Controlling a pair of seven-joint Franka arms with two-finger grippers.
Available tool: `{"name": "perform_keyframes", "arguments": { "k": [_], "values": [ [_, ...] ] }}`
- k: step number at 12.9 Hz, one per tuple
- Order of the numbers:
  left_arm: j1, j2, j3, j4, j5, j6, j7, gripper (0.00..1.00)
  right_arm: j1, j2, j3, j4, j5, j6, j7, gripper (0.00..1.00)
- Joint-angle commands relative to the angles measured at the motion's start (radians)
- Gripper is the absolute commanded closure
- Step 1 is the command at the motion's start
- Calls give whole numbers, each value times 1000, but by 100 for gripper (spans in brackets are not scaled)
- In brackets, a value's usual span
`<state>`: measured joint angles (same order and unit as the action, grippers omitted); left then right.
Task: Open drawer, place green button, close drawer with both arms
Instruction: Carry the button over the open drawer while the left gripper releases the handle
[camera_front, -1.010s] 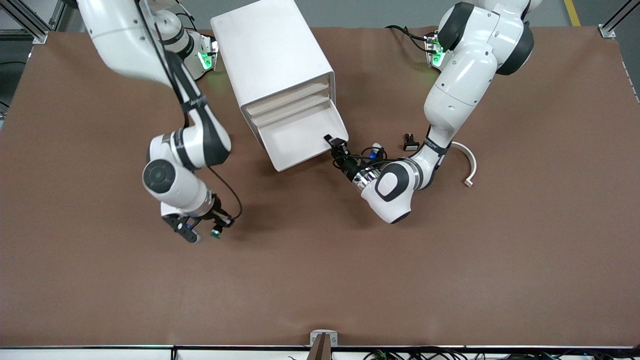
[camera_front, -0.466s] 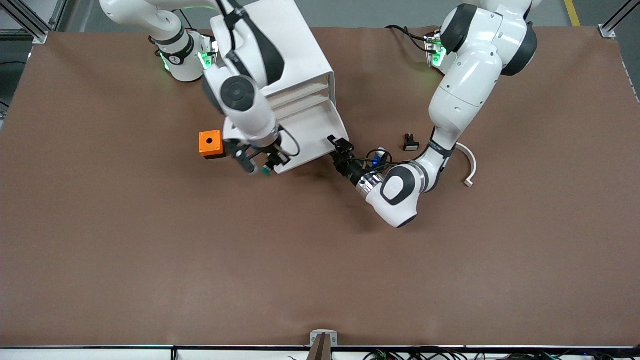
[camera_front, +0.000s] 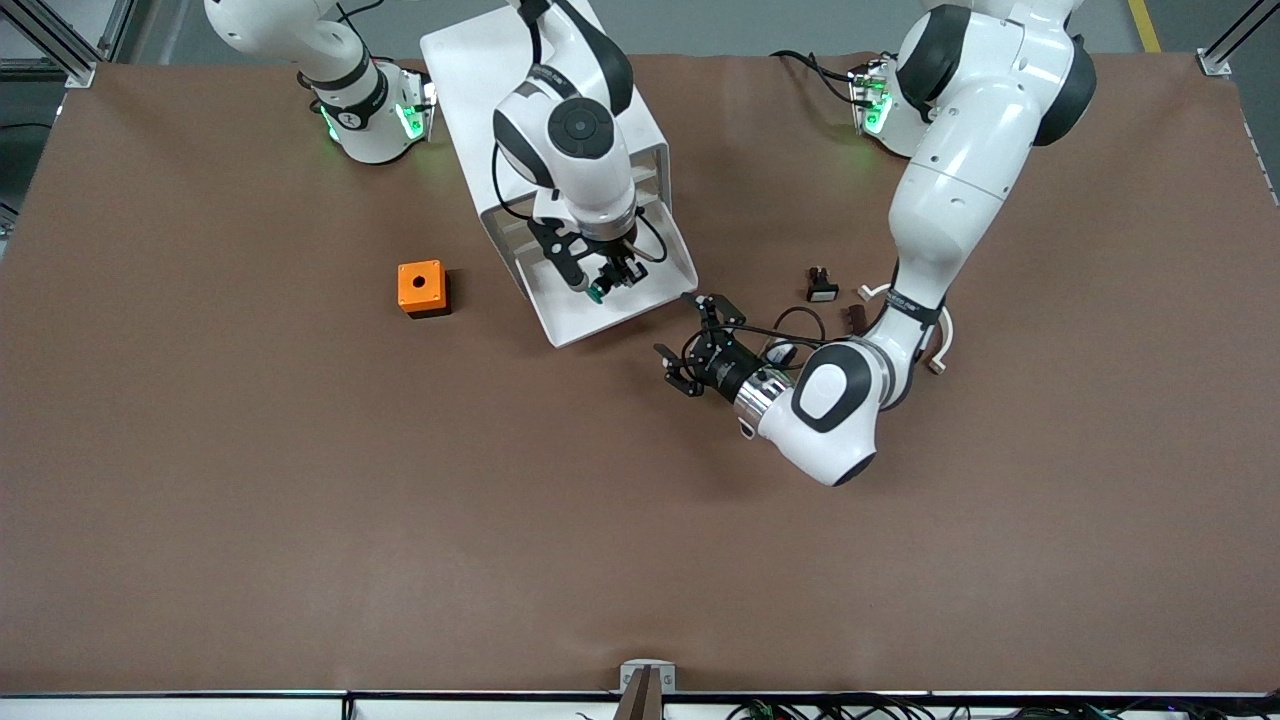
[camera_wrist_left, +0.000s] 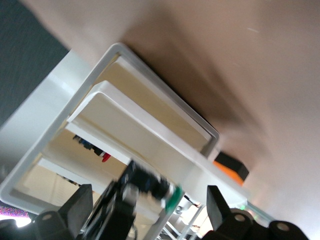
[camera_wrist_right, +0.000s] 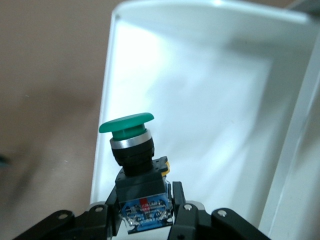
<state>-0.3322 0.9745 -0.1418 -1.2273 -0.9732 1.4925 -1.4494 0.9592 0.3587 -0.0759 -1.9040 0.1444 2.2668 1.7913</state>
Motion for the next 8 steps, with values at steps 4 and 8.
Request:
{"name": "perform_keyframes", "arguments": {
  "k": [4, 8],
  "values": [
    [-5, -135, 10, 2, 298, 119, 374, 1, 73, 55, -12, 2, -12, 62, 192, 100],
    [-33, -187, -22, -40, 540, 374, 400, 2, 99, 68, -12, 19, -12, 71, 267, 100]
  ]
}}
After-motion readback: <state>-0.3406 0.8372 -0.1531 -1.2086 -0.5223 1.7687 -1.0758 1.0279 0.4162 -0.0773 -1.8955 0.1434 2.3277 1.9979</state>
